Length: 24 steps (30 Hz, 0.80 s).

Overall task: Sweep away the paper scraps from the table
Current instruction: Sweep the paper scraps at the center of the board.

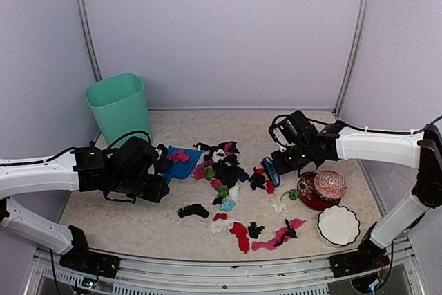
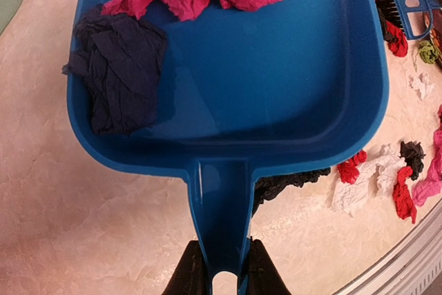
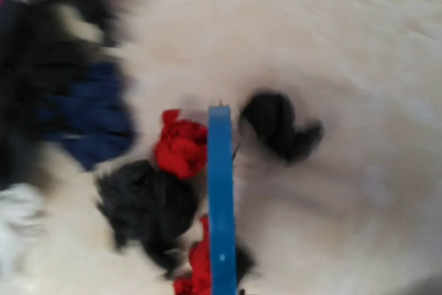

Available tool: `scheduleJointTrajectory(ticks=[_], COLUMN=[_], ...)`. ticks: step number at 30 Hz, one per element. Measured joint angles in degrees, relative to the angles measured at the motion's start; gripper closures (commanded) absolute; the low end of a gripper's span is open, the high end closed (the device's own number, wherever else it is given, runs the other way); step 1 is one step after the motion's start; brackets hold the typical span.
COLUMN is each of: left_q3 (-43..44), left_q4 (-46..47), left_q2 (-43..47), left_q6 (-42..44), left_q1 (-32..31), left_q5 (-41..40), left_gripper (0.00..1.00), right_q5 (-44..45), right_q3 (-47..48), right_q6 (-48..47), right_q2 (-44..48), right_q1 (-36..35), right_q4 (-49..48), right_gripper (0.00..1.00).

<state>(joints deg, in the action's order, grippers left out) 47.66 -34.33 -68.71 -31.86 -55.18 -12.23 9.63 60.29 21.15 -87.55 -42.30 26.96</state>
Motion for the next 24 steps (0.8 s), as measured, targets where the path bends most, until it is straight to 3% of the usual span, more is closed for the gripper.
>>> scheduleJointTrajectory(ticks=[8,16,24], left_q3=[0.0,0.0,0.0], left_q4=[0.5,0.5,0.5], left_q2=[-0.3,-0.4,-0.5], left_q6=[0.2,0.3,0.6], left_q1=[0.0,-0.1,-0.2], left_q5=[0.0,-0.2,-0.2], left_gripper=[1.00,1.00,1.00], right_q5=[0.7,1.3,0.7], right_q3=[1.2,1.4,-1.9], right_q6=[2.7,7.5,14.6], right_q2=[10.9,21.9,23.8], right_q1=[-0.8,-0.8,-0.8], right_q4=[3.4,13.3,24.2], right_gripper=[1.00,1.00,1.00])
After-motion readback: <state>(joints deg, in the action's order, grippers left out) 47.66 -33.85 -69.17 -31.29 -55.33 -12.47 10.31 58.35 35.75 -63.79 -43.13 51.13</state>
